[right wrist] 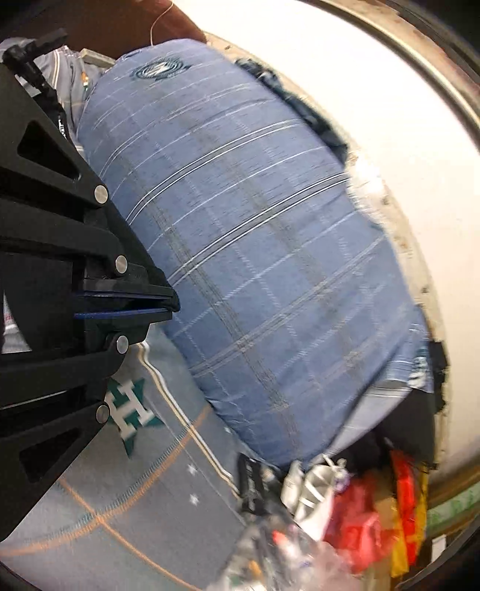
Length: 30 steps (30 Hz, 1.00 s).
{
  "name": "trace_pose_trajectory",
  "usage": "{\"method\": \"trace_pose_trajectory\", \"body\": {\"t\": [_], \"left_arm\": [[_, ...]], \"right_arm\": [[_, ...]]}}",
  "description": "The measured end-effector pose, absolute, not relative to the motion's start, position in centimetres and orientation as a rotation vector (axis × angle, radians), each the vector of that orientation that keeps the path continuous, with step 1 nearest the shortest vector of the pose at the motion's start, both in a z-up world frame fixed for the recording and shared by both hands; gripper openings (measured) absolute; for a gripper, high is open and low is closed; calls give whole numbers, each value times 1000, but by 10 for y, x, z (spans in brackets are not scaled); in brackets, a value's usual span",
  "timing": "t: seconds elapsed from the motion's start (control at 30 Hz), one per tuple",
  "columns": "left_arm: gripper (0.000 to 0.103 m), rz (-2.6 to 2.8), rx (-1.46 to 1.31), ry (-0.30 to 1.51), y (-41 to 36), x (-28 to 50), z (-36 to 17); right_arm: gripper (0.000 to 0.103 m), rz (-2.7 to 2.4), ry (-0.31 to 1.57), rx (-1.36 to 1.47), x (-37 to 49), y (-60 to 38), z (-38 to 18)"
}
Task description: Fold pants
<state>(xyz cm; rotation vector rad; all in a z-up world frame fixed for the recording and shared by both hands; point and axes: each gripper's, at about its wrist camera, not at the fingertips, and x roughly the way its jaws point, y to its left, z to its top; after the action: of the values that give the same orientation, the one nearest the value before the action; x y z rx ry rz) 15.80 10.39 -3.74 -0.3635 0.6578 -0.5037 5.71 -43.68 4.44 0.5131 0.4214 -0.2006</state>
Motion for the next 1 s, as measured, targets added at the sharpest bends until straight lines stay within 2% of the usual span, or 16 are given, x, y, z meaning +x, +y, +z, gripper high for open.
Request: {"method": "trace_pose_trajectory", "body": {"t": [0.13, 0.33, 0.53, 0.7, 0.87, 1.0], "left_arm": [[3, -506, -371, 621, 112, 123, -30], [3, -486, -447, 605, 134, 81, -31], [3, -460, -551, 615, 135, 115, -37], [2, -409, -615, 634, 149, 136, -42], [2, -454, -565, 556, 159, 100, -31], [2, -436, -512, 646, 158, 88, -46]], "right_arm": [[3, -195, 402, 527, 12, -449, 52], [3, -204, 474, 594, -34, -470, 26], [3, -188, 517, 664, 11, -480, 20], [3, -184, 525, 640, 69, -461, 43], [3, -134, 460, 505, 54, -436, 65], [3, -161, 564, 462, 18, -445, 26]]}}
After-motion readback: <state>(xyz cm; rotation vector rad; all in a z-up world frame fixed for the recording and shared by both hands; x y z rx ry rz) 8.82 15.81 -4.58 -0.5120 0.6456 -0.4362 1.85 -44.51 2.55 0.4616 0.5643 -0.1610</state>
